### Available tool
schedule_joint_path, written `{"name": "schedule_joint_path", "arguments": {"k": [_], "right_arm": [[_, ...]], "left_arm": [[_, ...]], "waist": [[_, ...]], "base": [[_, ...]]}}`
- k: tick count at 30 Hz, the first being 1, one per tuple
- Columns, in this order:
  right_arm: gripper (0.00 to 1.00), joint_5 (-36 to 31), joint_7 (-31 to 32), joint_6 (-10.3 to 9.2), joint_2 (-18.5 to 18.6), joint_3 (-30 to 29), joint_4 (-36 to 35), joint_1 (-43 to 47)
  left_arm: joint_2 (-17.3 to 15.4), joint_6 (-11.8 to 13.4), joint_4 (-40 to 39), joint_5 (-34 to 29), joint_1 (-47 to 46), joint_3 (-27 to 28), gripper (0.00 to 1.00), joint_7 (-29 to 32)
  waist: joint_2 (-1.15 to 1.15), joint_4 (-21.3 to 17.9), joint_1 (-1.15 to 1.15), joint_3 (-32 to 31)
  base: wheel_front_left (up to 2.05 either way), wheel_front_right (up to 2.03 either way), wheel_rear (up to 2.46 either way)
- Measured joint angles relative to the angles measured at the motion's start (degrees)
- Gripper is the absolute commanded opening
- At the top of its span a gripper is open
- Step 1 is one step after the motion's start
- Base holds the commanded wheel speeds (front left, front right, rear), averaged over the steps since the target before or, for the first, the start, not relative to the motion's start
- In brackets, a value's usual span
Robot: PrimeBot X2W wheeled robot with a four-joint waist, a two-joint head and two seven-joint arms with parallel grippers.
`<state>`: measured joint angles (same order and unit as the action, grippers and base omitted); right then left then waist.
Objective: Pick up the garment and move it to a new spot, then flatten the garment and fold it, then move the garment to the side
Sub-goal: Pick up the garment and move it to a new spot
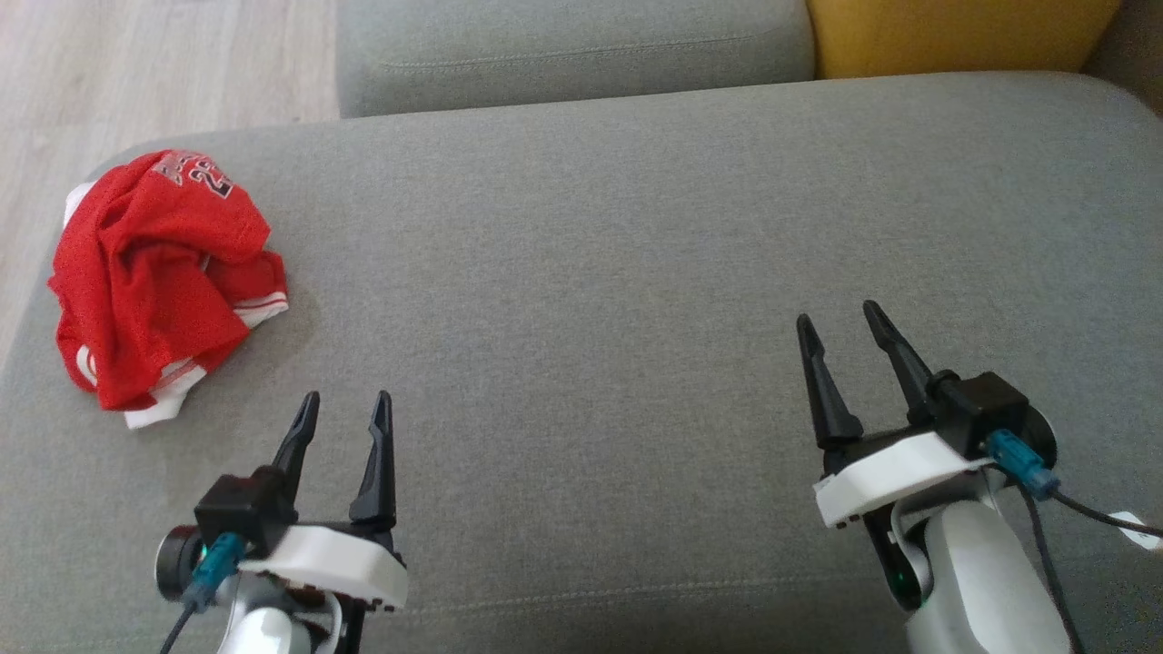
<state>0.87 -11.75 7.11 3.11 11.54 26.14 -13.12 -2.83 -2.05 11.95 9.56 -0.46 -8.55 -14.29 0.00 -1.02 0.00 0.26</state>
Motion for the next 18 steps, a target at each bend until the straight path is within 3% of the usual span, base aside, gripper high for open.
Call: {"name": "schedule_joint_path", "arguments": {"k": [8, 18], "right_arm": [[1.00, 1.46, -0.02, 0.00, 0.01, 0.11, -0.16, -0.01], [1.00, 3.38, -0.01, 0.00, 0.01, 2.91, -0.14, -0.03]], "left_arm": [[0.07, 0.02, -0.20, 0.16, -0.77, 0.25, 1.00, -0.01], [0.10, 0.04, -0.80, 0.15, -1.37, 1.36, 1.00, -0.01]], "waist": [[0.00, 2.95, 0.00, 1.09], [0.00, 10.57, 0.00, 1.92]], "base": [[0.00, 0.00, 0.00], [0.00, 0.00, 0.00]]}}
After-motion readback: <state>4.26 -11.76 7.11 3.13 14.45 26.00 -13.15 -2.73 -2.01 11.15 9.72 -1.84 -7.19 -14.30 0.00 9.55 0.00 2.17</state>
